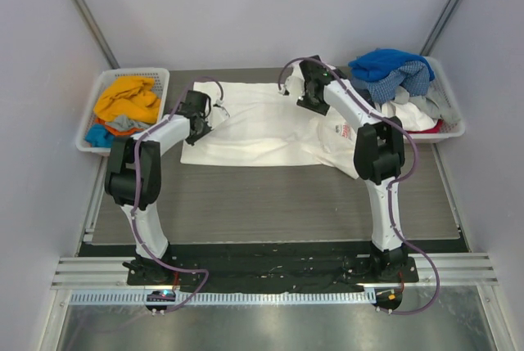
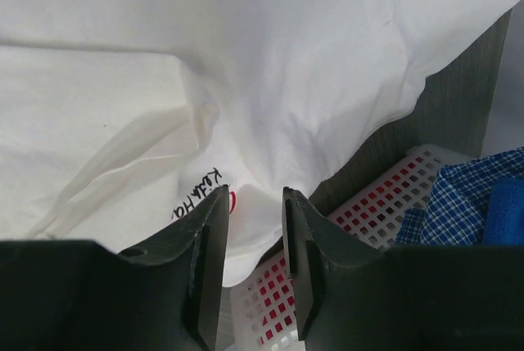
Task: Fold and stack the t-shirts
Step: Fold the flattened tshirt in 1/3 of the way
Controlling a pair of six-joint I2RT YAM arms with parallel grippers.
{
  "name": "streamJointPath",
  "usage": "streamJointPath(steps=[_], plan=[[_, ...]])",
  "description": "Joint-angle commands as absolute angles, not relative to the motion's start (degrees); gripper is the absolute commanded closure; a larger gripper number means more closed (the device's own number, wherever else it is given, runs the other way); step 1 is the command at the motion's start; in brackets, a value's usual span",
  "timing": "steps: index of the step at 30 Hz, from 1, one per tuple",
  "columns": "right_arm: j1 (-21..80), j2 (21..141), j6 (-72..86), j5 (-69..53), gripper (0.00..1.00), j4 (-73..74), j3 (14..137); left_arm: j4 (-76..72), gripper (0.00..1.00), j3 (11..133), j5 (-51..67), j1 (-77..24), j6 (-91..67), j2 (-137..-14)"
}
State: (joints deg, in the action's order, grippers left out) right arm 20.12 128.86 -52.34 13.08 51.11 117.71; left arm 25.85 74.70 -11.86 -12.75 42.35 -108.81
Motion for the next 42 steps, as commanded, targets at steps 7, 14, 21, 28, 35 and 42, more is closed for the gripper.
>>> streamJointPath(steps=[7,14,21,28,35,42], plan=[[19.86,116.38,-41.84,19.42,0.52,35.96,100.75,14.33,0.27,73.04,-21.97,-13.18,36.65,-105.39],[19.86,102.59,-37.45,18.20,0.48,32.78,88.96,12.39,0.05,70.67,-21.62,-13.18,34.02,-99.95],[19.86,91.07,-35.25,15.38,0.47,36.73,78.41,20.73,0.00,69.09,-15.21,-14.24,31.73,-93.70],[19.69,85.26,-35.07,16.43,0.47,39.90,65.94,24.17,0.00,63.46,-10.11,-17.84,34.45,-91.75],[19.34,84.63,-37.00,18.81,0.47,33.58,59.42,22.41,0.00,63.19,-8.88,-18.11,34.54,-96.50],[19.16,88.50,-37.97,17.41,0.48,30.85,60.72,21.62,0.00,64.07,-9.93,-18.19,34.89,-99.31]])
